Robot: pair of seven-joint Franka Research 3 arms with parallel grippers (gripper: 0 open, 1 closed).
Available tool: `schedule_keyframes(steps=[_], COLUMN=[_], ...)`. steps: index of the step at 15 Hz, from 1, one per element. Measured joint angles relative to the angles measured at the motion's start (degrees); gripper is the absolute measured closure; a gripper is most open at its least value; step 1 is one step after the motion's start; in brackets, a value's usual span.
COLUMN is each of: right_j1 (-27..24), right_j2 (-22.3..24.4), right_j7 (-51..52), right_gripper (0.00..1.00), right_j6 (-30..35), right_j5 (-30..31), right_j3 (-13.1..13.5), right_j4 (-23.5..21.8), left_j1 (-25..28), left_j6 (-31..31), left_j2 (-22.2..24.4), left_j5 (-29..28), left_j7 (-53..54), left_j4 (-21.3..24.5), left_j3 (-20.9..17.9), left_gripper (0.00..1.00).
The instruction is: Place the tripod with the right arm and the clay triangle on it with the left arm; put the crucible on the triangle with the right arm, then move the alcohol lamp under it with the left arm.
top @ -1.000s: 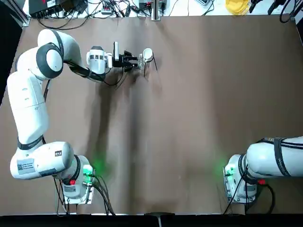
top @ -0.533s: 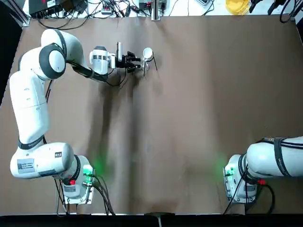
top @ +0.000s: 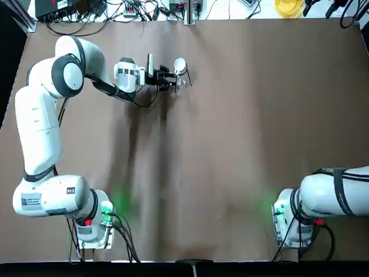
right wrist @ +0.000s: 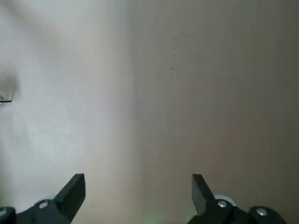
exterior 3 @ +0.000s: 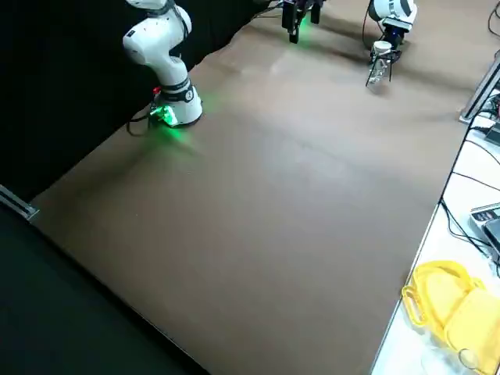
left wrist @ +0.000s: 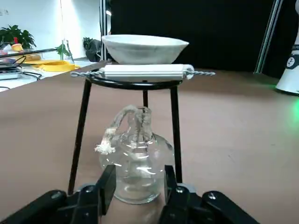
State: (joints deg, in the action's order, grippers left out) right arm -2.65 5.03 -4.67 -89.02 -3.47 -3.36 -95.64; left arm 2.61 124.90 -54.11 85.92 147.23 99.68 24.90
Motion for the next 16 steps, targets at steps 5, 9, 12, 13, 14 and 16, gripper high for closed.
schedule_keyframes(steps=[5,9,12,13,14,16], right_j1=[0.41,0.87,0.88,0.88,0.88,0.89], right_j2=[0.0,-0.18,-0.58,-0.69,-0.75,-0.77], right_j7=[0.0,-0.1,-0.1,-0.11,-0.11,-0.11], right_gripper=[0.0,0.0,0.0,0.0,0.0,0.0], right_j6=[-0.47,-1.19,-1.5,-1.5,-1.51,-1.51], right_j5=[-0.04,-0.14,-0.15,-0.15,-0.15,-0.15], right_j3=[-0.26,-0.41,-0.41,-0.41,-0.41,-0.41], right_j4=[0.02,0.09,0.08,0.07,0.08,0.08], left_j1=[1.1,4.92,6.78,7.44,8.03,8.97], left_j6=[0.03,0.02,0.02,0.02,0.01,-0.2], left_j2=[0.14,4.11,8.87,10.32,11.73,14.37], left_j5=[0.05,-4.78,-15.35,-19.31,-23.38,-32.51], left_j7=[-0.33,-9.61,-23.84,-29.39,-35.42,-47.08], left_j4=[-0.44,-0.63,-1.54,-2.43,-3.46,-5.56], left_j3=[-0.16,-2.47,-3.5,-3.56,-3.56,-3.52], left_gripper=[0.2,0.0,0.0,0.0,0.0,0.0])
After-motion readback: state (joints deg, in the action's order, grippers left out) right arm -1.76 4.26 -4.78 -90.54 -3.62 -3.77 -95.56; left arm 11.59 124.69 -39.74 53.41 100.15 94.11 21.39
